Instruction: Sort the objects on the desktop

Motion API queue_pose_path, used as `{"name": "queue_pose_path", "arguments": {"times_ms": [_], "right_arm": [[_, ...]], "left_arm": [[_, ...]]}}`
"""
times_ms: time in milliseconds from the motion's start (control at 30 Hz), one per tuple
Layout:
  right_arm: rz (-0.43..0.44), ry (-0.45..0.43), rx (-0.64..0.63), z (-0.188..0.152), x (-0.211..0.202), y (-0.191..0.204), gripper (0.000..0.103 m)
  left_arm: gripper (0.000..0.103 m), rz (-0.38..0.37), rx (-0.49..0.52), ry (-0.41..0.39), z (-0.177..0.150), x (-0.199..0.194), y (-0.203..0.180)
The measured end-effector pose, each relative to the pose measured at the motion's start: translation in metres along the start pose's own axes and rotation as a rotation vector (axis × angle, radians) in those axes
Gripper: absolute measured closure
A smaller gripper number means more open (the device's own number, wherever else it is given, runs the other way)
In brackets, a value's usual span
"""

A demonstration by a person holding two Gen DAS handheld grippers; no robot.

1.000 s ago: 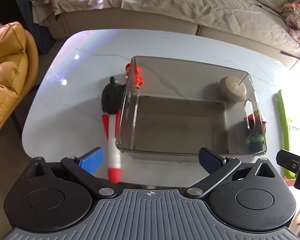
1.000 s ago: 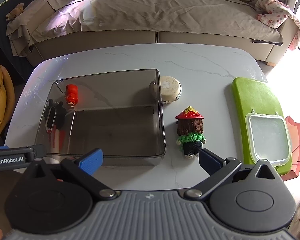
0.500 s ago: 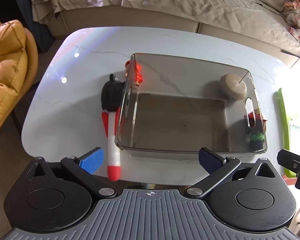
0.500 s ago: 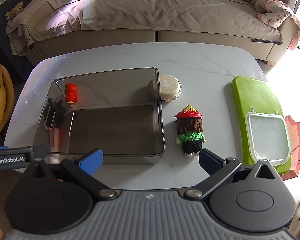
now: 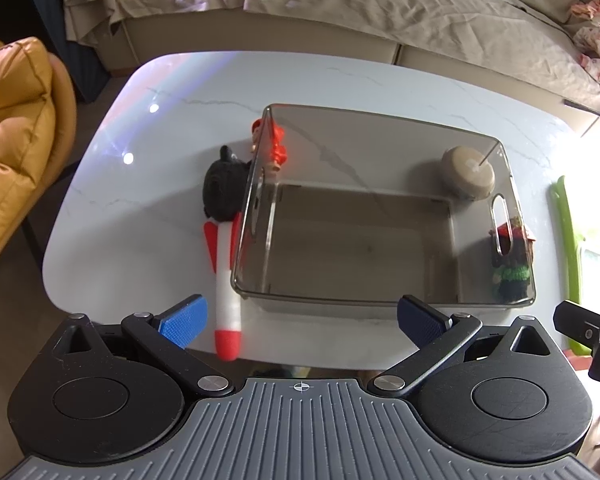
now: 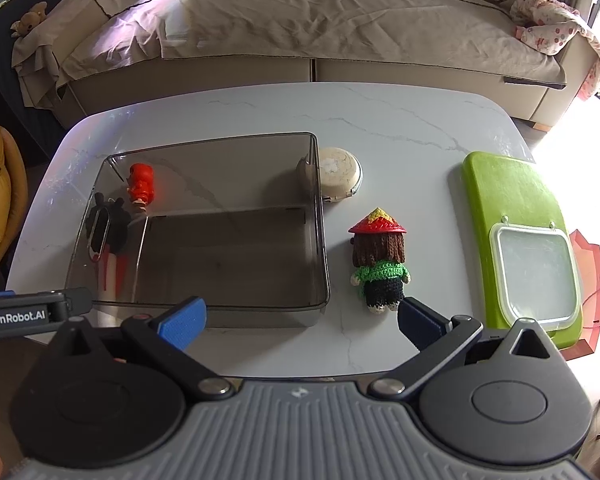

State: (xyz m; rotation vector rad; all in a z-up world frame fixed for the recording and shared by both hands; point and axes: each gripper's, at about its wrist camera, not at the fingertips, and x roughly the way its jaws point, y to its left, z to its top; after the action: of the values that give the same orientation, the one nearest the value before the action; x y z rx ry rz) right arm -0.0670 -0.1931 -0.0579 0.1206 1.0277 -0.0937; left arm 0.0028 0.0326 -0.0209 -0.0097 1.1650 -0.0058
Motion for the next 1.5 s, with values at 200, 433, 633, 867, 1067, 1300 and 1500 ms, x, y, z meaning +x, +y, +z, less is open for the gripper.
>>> {"name": "queue_pose_path", "arguments": {"times_ms": [200,433,633,867,1067,1300,1500], "right_arm": [[-0.002,0.001,0.000,0.000,0.000,0.000,0.000],[-0.008,0.000,0.006,0.001,0.002,-0.003,0.000],[-0.020,0.003,0.021,-0.001,0.006,-0.012,0.000],[-0.049,-0.003,0.038,-0.003,0.010,-0.027,0.000],[-0.081,-0.015,0.053,-0.004,0.015,-0.044,0.000],[-0.090,-0.010,0.092,-0.007,0.024,-0.069,0.000],[-0.066,-0.033,0.135,-0.009,0.027,-0.084,0.000]], "left_arm": [[0.000,0.003,0.001,-0.003,0.000,0.001,-0.001],[0.000,0.008,0.000,0.001,0.002,0.006,0.000],[0.000,0.012,-0.001,0.011,-0.001,0.010,0.001],[0.000,0.019,0.007,0.002,-0.004,0.016,0.009],[0.000,0.035,0.009,-0.020,-0.008,0.023,0.032],[0.000,-0.019,0.023,-0.072,-0.017,0.029,0.079],[0.000,-0.105,0.096,-0.125,-0.035,0.057,0.117]]}}
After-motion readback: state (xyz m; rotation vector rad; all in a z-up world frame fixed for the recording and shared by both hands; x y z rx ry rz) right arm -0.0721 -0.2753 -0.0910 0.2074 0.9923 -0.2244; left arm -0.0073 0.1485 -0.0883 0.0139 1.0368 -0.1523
